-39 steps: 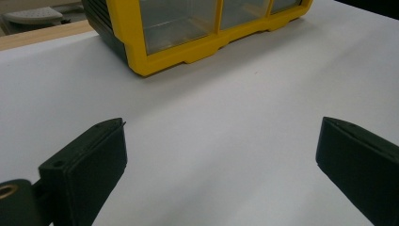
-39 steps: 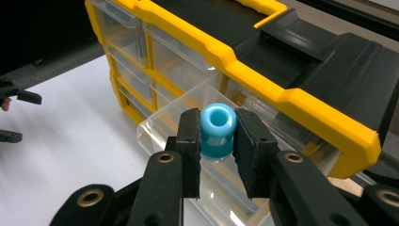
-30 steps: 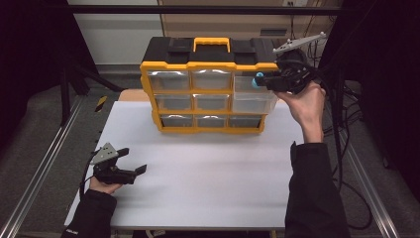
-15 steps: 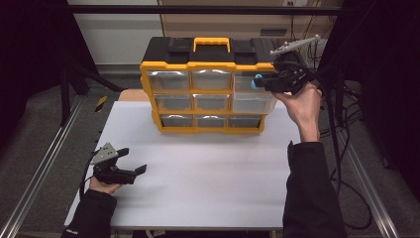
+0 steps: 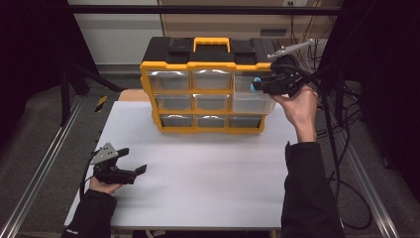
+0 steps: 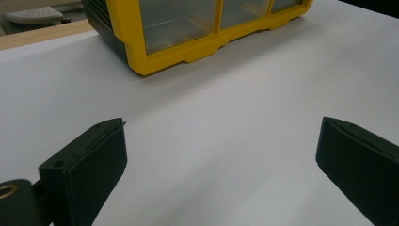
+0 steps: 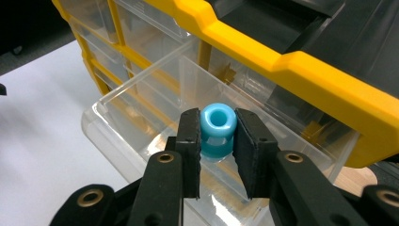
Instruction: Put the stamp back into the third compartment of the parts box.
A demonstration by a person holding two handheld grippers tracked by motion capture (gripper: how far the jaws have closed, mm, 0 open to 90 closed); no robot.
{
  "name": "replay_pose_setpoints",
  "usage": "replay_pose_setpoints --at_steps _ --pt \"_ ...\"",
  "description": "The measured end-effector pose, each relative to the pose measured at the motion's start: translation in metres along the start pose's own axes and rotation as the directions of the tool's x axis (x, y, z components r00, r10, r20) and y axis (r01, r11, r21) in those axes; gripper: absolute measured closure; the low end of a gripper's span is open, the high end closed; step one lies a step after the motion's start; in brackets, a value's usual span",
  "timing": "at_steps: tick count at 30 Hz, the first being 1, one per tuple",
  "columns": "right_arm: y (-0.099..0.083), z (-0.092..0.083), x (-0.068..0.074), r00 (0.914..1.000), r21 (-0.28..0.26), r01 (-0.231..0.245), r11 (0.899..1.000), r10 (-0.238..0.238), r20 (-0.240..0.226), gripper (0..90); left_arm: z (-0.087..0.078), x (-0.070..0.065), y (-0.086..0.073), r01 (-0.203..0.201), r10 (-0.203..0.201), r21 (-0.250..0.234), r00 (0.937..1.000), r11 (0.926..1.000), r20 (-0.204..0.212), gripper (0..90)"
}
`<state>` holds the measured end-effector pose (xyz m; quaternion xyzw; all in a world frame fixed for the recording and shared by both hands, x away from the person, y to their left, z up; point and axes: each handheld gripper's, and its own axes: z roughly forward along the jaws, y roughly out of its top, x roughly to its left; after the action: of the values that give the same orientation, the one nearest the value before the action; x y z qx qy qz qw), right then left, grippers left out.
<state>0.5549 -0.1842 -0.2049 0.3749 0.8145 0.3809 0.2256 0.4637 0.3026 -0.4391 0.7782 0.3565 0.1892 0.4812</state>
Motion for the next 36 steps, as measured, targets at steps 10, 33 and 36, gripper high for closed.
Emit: replay_pose_setpoints --at_steps 10,33,36 --pt "-0.003 0.008 0.0 1.0 0.026 -0.001 1.0 0.0 0.007 72.5 0.0 0.0 0.0 0.0 0.0 0.0 1.0 1.0 0.0 2.1" --pt "-0.006 -0.01 0.005 0.9997 -0.123 0.005 0.992 -0.002 0.025 48.5 0.0 0.0 0.0 0.0 0.0 0.001 1.0 1.0 0.0 2.1" --pt "-0.007 -0.014 0.007 0.9998 -0.153 -0.005 0.988 0.008 0.017 42.5 0.0 0.0 0.0 0.0 0.0 0.0 1.0 1.0 0.0 2.1"
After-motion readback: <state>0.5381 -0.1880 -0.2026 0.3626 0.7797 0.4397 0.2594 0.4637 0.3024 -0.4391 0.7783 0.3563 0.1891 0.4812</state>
